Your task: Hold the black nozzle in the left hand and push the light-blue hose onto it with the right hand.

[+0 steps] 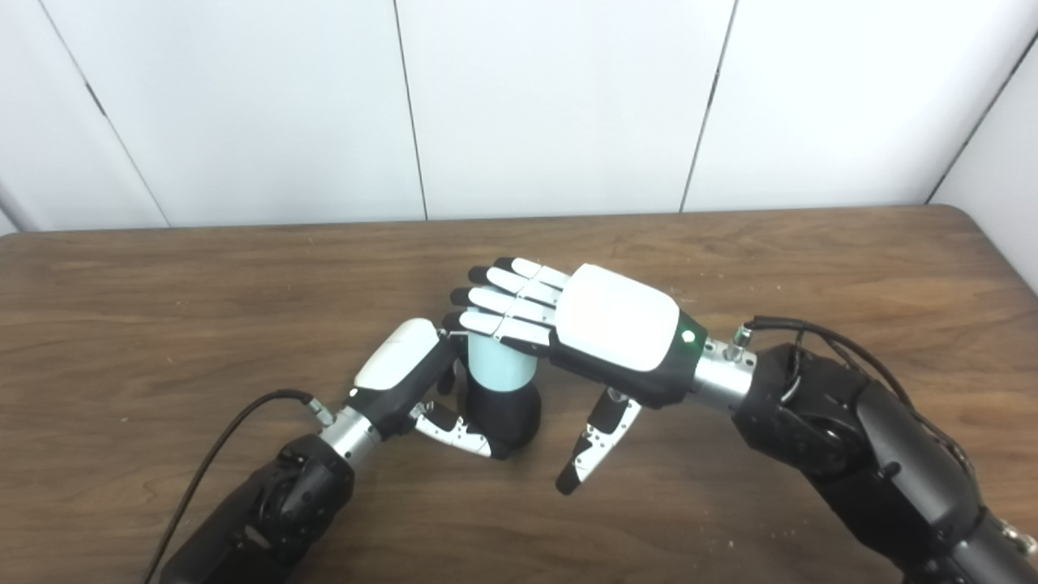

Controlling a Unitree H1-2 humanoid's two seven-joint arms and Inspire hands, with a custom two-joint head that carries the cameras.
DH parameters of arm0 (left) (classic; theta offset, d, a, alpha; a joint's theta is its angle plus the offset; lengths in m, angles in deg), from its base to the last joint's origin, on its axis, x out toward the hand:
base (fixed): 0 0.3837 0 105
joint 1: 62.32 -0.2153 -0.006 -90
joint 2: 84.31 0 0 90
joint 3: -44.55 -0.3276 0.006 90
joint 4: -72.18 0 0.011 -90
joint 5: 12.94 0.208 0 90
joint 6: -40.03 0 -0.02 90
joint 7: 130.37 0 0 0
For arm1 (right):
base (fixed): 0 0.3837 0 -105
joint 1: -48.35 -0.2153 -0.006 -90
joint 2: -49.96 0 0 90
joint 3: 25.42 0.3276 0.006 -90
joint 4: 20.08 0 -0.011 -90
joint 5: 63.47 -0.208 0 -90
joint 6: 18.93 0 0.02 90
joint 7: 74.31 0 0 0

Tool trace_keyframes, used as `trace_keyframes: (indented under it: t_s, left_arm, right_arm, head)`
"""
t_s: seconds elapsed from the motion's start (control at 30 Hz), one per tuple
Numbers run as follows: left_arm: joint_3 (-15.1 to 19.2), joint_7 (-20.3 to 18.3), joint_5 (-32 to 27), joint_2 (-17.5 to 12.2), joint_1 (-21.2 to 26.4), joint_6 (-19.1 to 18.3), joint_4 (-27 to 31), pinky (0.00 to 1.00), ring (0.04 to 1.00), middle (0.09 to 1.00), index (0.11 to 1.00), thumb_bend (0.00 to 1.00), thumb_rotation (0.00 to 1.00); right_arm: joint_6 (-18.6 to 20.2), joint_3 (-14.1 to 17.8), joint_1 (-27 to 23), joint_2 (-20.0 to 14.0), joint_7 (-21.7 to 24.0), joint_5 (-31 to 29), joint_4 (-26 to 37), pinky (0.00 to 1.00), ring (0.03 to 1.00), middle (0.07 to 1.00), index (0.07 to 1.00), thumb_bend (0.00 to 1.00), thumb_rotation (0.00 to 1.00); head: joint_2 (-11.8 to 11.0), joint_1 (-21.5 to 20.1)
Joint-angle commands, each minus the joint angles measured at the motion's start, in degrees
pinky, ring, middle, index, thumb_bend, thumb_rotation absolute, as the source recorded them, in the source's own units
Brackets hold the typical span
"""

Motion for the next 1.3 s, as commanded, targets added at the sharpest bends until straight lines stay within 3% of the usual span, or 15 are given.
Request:
trace_keyframes:
  t_s: [0.0,0.23,0.53,1.27]
  left_arm:
    - [-1.9,-6.3,4.8,-2.9,-3.5,-5.8,-3.8,0.4,0.394,0.447,0.488,0.52,0.08]
    - [-2.0,-6.4,4.9,-2.9,-3.4,-5.8,-3.8,0.4,0.393,0.447,0.488,0.52,0.08]
    - [-2.0,-6.4,4.9,-3.0,-3.4,-5.8,-3.7,0.4,0.399,0.456,0.488,0.52,0.08]
    - [-2.0,-6.6,4.6,-2.8,-3.4,-6.3,-3.4,0.4,0.39,0.445,0.488,0.52,0.08]
  right_arm:
    - [-1.0,-1.4,-1.2,-1.7,-1.5,0.7,1.0,1.0,1.0,0.966,0.94,0.85,0.48]
    - [-1.0,-4.6,-2.0,-3.2,-5.6,1.2,0.3,1.0,1.0,0.967,0.928,0.84,0.47]
    - [-1.0,-7.3,-2.5,-3.9,-6.6,1.5,-0.3,0.99,0.992,0.949,0.92,0.84,0.46]
    - [-0.9,-5.9,-3.4,-3.1,2.8,-5.1,-1.2,0.88,0.942,0.918,0.894,0.82,0.45]
  head:
    - [0.1,0.0]
    - [0.1,0.0]
    - [0.3,0.1]
    - [0.3,0.2]
